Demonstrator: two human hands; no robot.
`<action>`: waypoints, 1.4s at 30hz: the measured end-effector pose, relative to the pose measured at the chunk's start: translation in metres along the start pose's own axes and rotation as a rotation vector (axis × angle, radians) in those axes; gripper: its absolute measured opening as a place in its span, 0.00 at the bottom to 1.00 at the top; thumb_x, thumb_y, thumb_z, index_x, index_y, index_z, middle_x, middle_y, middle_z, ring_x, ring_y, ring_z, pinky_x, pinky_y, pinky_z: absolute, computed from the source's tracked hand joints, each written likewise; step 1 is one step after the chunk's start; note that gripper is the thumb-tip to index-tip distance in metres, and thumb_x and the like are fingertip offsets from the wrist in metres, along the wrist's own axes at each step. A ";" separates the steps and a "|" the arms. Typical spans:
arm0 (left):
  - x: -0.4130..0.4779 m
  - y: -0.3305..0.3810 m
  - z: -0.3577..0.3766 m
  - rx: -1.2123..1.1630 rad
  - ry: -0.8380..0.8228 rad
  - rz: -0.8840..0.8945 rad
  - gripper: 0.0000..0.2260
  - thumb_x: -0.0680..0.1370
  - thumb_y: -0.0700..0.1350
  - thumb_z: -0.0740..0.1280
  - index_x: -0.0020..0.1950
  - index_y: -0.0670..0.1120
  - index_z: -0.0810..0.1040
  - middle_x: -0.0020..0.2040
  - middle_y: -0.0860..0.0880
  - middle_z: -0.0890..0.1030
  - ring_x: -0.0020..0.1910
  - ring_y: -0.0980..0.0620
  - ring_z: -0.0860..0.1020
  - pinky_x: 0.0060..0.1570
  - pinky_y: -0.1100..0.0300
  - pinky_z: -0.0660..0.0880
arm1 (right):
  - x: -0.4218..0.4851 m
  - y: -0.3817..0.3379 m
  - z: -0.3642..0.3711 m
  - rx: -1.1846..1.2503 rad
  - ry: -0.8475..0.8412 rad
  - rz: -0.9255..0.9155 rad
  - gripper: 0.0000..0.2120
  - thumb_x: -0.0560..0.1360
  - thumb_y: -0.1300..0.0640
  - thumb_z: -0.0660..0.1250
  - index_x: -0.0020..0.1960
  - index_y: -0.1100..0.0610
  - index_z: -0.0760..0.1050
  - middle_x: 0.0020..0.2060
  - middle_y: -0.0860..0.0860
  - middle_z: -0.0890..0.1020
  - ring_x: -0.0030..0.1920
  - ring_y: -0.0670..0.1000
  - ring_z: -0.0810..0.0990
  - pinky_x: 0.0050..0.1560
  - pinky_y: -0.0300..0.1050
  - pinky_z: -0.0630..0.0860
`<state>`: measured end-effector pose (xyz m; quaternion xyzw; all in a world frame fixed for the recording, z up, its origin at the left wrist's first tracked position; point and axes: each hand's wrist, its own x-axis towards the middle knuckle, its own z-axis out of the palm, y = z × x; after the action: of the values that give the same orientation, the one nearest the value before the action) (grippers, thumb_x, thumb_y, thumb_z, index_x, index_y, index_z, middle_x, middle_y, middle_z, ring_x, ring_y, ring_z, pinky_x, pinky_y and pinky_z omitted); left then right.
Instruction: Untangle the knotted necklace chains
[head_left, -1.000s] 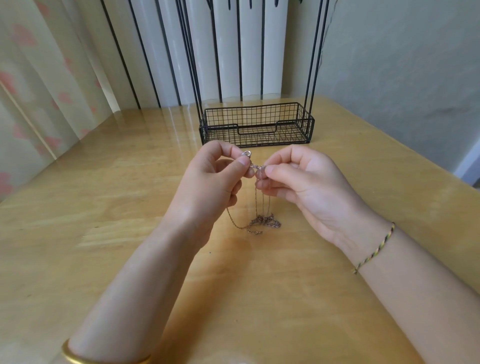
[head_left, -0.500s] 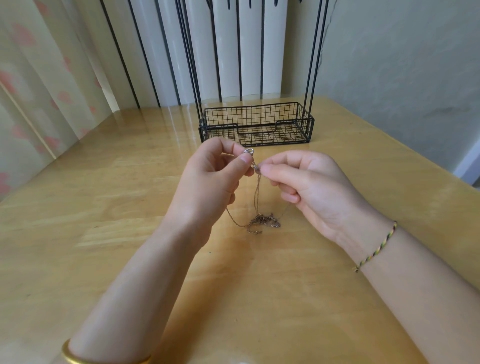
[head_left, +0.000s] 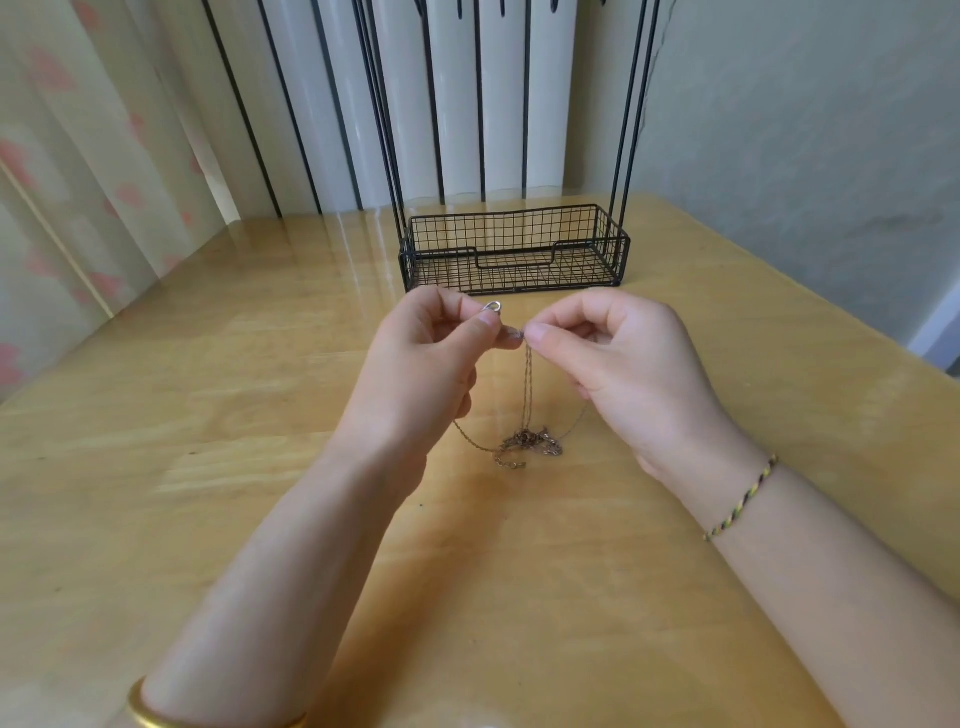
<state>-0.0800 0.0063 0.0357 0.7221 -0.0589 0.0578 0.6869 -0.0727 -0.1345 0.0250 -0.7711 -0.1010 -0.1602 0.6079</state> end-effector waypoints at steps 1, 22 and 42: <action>0.000 0.000 0.000 -0.002 0.015 -0.005 0.05 0.79 0.40 0.64 0.44 0.45 0.72 0.38 0.50 0.82 0.22 0.59 0.64 0.23 0.67 0.63 | 0.000 0.000 0.001 -0.033 -0.004 -0.006 0.06 0.72 0.61 0.70 0.37 0.53 0.79 0.27 0.40 0.77 0.28 0.38 0.71 0.32 0.31 0.67; 0.000 0.002 -0.004 -0.056 0.015 -0.002 0.05 0.79 0.41 0.64 0.44 0.47 0.72 0.32 0.54 0.78 0.25 0.58 0.64 0.23 0.69 0.62 | -0.001 -0.006 -0.007 0.135 -0.032 0.167 0.03 0.72 0.59 0.70 0.44 0.58 0.81 0.20 0.38 0.72 0.23 0.36 0.70 0.24 0.25 0.64; 0.009 0.007 -0.024 -0.200 0.160 -0.054 0.06 0.81 0.40 0.59 0.45 0.47 0.68 0.38 0.46 0.84 0.22 0.56 0.56 0.19 0.66 0.55 | 0.011 0.011 -0.011 0.277 0.183 0.404 0.07 0.78 0.61 0.63 0.42 0.56 0.77 0.28 0.50 0.71 0.21 0.44 0.67 0.23 0.36 0.68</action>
<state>-0.0723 0.0304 0.0454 0.6442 0.0100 0.0908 0.7594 -0.0598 -0.1482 0.0211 -0.6675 0.0896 -0.0892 0.7338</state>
